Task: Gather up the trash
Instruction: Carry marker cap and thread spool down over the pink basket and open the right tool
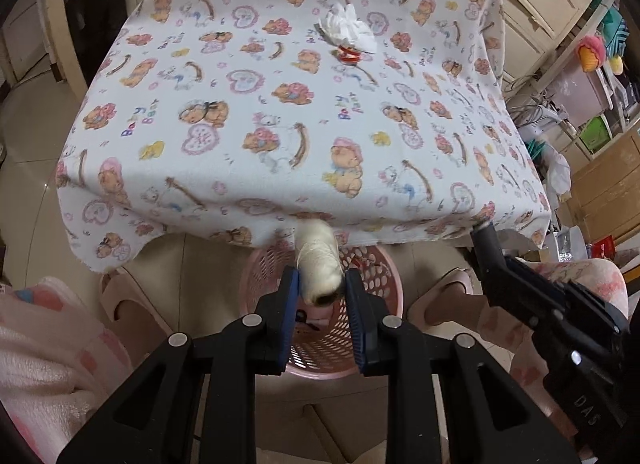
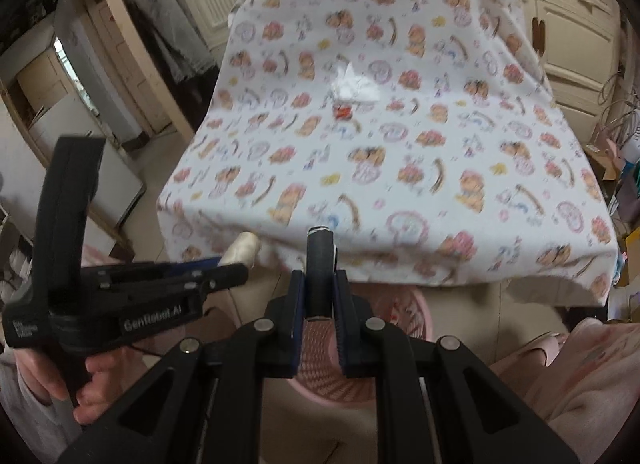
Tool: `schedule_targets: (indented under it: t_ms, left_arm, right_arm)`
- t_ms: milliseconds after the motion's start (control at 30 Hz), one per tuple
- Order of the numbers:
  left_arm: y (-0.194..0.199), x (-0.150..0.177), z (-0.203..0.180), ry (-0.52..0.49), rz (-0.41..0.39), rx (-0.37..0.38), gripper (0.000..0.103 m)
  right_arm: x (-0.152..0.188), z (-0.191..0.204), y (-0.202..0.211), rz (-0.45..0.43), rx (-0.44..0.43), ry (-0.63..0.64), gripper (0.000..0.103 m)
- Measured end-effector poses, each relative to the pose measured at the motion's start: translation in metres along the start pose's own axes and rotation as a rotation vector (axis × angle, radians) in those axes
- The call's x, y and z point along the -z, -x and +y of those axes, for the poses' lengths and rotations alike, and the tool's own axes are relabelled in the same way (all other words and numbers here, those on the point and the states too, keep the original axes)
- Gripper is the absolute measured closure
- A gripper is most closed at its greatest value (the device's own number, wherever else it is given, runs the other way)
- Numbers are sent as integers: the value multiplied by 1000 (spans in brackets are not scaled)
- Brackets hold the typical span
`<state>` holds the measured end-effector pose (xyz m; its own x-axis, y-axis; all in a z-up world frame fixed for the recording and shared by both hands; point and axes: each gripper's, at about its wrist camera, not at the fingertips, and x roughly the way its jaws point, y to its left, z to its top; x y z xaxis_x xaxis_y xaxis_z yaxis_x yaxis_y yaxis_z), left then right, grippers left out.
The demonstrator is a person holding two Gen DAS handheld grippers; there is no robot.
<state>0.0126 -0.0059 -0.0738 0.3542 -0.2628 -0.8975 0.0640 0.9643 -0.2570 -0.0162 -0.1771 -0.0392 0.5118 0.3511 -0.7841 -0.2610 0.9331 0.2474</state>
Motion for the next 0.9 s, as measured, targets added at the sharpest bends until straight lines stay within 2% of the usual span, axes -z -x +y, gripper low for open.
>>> schedule_targets:
  t_ms: [100,200,267,400,500,600,767,900]
  left_arm:
    - [-5,-1,3,-2,22,-9,81]
    - [-17,1,3,-12,70,-40,82]
    - [-29,3,3,-14,123,-47,82]
    - [-49,9,8,28,213,37,82]
    - [-54,10,8,21,221,8,82]
    - [-64,11,10,28,236,9,81]
    - [-85,19,7,7,304,-16,81]
    - [-92,25,5,-16,332,-25,81]
  right_arm:
    - [3,0,-4,20,23,2,90]
    - [5,-7,-22,103,26,-20,90]
    - [10,-17,-43,196,18,-59,90]
    - [25,-33,-81,353,8,-132,89]
    - [36,-39,-101,416,66,-138,89]
    - [45,-48,-120,475,72,-175,89]
    - [63,-60,-147,560,126,-196,89]
    - [70,-62,-155,599,118,-222,89]
